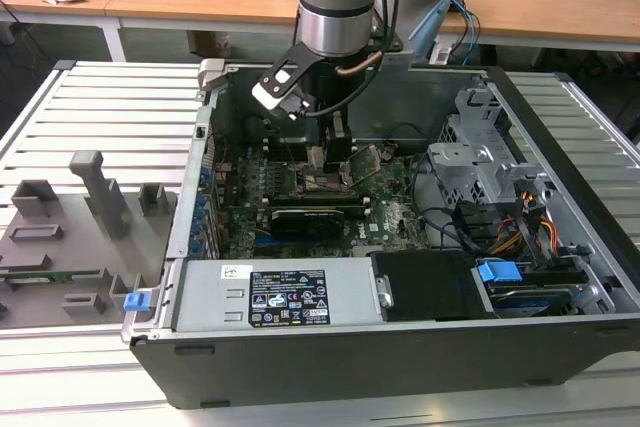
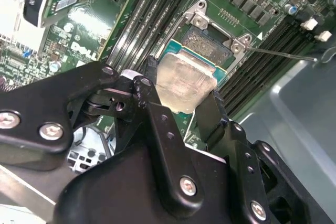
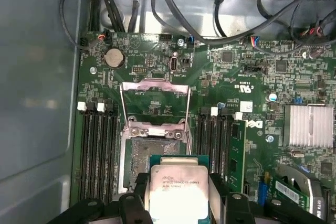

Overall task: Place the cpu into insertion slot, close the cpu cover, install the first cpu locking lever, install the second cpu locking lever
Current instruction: 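Place the cpu into insertion slot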

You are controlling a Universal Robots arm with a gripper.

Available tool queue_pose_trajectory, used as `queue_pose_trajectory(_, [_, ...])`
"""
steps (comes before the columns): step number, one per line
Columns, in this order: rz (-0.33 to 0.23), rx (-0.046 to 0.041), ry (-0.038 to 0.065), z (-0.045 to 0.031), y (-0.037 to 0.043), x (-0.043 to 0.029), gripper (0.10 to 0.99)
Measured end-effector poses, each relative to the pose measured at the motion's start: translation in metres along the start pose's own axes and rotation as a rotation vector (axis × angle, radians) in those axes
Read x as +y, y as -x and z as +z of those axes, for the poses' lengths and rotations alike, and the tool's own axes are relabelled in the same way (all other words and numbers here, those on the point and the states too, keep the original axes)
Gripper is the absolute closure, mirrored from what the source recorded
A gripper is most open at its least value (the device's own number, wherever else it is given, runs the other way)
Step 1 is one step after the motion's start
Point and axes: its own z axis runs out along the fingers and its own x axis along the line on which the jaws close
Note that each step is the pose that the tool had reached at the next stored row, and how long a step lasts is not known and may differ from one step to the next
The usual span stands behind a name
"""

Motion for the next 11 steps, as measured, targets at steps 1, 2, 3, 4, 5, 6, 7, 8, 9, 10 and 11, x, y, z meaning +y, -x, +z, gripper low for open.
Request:
queue_pose_trajectory(1, [0.000,0.0000,0.000,0.0030,0.0000,-0.0001,0.549])
queue_pose_trajectory(2, [0.000,-0.0001,0.000,0.0051,-0.0001,-0.0003,0.549])
queue_pose_trajectory(3, [0.000,0.0000,0.000,0.0070,-0.0006,-0.0004,0.549])
queue_pose_trajectory(4, [0.000,0.0000,0.000,0.0095,-0.0010,-0.0005,0.549])
queue_pose_trajectory(5, [0.000,0.0001,0.000,0.0110,-0.0009,-0.0005,0.549])
queue_pose_trajectory(6, [0.000,0.0001,0.000,0.0124,-0.0009,-0.0006,0.549])
queue_pose_trajectory(7, [0.000,0.0001,0.000,0.0134,-0.0010,-0.0006,0.549])
queue_pose_trajectory(8, [0.000,-0.0001,0.000,0.0139,-0.0013,-0.0007,0.549])
queue_pose_trajectory(9, [0.000,-0.0002,0.000,0.0145,-0.0023,-0.0007,0.549])
queue_pose_trajectory(10, [0.000,-0.0001,0.000,0.0150,-0.0031,-0.0007,0.549])
queue_pose_trajectory(11, [0.000,-0.0001,0.000,0.0156,-0.0038,-0.0007,0.549])
